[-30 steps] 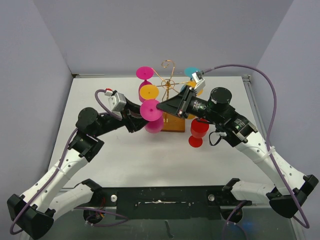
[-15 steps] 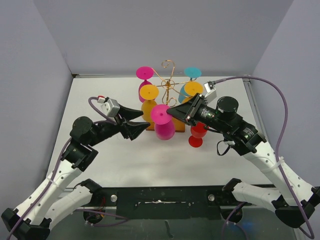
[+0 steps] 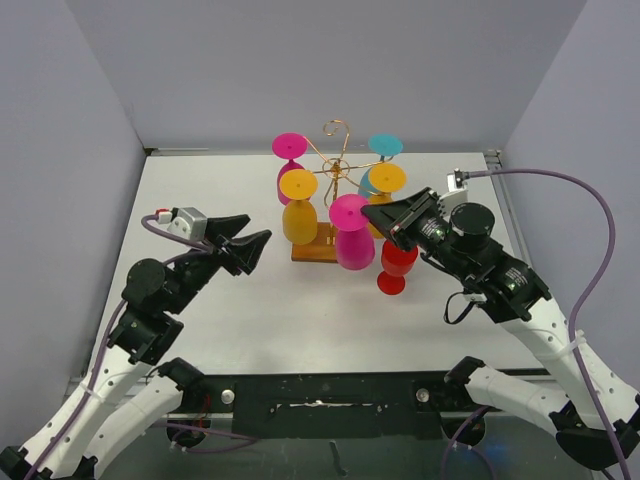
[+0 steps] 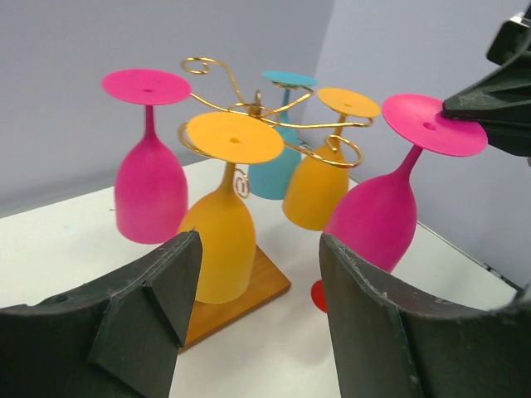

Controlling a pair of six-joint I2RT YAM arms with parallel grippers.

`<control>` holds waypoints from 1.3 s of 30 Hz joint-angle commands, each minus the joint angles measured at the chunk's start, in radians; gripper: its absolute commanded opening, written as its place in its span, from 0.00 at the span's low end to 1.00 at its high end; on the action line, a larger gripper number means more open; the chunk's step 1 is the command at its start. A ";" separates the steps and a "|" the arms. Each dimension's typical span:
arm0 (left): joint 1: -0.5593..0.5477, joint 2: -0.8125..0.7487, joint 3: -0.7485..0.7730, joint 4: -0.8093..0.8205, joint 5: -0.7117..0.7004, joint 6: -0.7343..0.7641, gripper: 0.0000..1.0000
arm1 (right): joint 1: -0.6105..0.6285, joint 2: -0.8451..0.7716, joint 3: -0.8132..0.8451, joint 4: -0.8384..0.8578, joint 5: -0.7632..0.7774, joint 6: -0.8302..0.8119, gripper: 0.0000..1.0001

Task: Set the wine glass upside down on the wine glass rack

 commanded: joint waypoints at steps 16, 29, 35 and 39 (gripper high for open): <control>0.004 -0.041 -0.027 0.023 -0.178 0.046 0.58 | -0.024 0.010 -0.049 0.189 0.247 0.035 0.00; 0.003 -0.033 -0.033 0.023 -0.184 0.043 0.58 | -0.048 0.086 -0.035 0.283 0.216 0.011 0.00; 0.003 -0.033 -0.034 0.021 -0.189 0.042 0.58 | -0.058 0.115 -0.033 0.309 0.165 0.007 0.00; 0.003 -0.033 -0.035 0.020 -0.189 0.041 0.58 | -0.063 0.128 -0.029 0.315 0.138 0.005 0.00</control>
